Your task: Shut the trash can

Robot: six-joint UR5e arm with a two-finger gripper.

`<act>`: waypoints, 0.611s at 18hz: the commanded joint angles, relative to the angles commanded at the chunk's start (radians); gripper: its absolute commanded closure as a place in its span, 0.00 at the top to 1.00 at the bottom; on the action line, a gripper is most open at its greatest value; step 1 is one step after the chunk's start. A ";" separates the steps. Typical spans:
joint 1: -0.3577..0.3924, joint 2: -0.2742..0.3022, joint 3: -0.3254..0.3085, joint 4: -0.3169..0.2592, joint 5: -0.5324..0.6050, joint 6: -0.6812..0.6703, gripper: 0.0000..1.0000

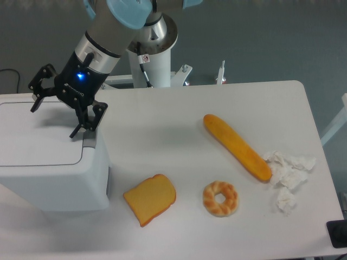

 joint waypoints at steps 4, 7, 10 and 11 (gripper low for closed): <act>0.008 0.005 0.009 -0.006 -0.006 -0.005 1.00; 0.026 0.008 0.024 -0.005 -0.003 -0.003 1.00; 0.061 0.011 0.051 -0.005 0.000 0.008 1.00; 0.084 0.012 0.060 -0.003 0.000 0.008 1.00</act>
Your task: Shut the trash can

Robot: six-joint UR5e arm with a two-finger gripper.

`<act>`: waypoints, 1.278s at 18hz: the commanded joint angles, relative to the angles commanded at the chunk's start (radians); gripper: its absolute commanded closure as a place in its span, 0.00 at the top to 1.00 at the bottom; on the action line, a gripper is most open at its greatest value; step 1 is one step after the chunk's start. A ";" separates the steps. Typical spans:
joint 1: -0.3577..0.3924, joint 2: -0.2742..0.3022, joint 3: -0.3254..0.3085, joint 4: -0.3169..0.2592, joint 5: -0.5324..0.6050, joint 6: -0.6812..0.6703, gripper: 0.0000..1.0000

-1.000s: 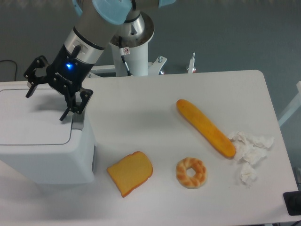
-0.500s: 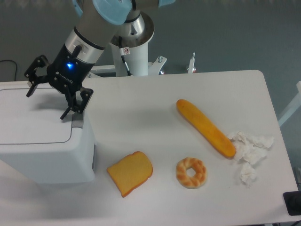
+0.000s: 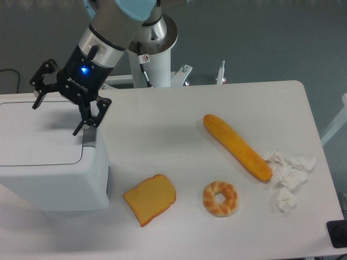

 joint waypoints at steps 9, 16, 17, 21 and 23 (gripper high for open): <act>0.203 0.005 0.041 0.005 0.008 0.216 1.00; 0.296 0.009 0.034 0.003 0.196 0.465 1.00; 0.302 0.017 0.026 0.003 0.243 0.466 1.00; 0.335 0.046 0.022 0.003 0.383 0.471 1.00; 0.342 0.052 0.014 0.003 0.481 0.491 1.00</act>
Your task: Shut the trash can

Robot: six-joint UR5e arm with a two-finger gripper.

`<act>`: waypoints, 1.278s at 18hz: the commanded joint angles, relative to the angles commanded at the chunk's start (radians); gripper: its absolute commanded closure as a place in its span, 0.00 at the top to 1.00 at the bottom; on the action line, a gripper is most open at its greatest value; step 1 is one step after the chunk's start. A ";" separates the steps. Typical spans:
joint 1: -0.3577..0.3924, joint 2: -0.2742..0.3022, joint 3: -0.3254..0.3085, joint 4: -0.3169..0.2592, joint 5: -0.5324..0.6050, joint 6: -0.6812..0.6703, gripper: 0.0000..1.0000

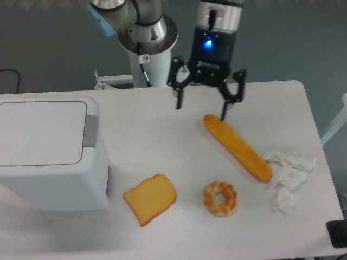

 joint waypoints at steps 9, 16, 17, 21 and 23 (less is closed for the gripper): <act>0.046 0.051 -0.026 -0.075 0.165 0.425 1.00; 0.126 0.064 -0.026 -0.127 0.162 0.592 1.00; 0.130 0.064 -0.028 -0.133 0.163 0.592 1.00; 0.126 0.077 -0.043 -0.138 0.165 0.592 1.00; 0.127 0.078 -0.043 -0.138 0.160 0.592 1.00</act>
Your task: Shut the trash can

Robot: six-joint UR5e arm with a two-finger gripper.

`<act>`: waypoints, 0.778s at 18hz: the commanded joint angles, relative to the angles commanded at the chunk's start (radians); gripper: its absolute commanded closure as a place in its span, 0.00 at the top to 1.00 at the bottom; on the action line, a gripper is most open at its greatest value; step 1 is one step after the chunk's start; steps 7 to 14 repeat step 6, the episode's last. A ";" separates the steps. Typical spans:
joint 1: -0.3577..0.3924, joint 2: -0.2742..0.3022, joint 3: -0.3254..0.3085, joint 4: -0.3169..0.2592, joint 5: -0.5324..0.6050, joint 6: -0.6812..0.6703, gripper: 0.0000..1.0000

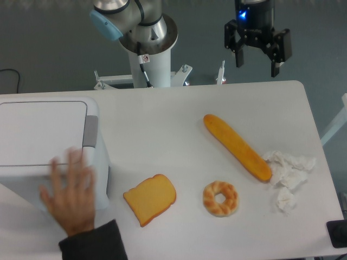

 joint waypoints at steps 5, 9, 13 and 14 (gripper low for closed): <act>0.000 0.000 0.000 0.003 -0.003 0.000 1.00; 0.002 0.000 0.000 0.000 -0.003 0.000 1.00; 0.002 0.000 0.000 0.000 -0.003 0.000 1.00; 0.002 0.000 0.000 0.000 -0.003 0.000 1.00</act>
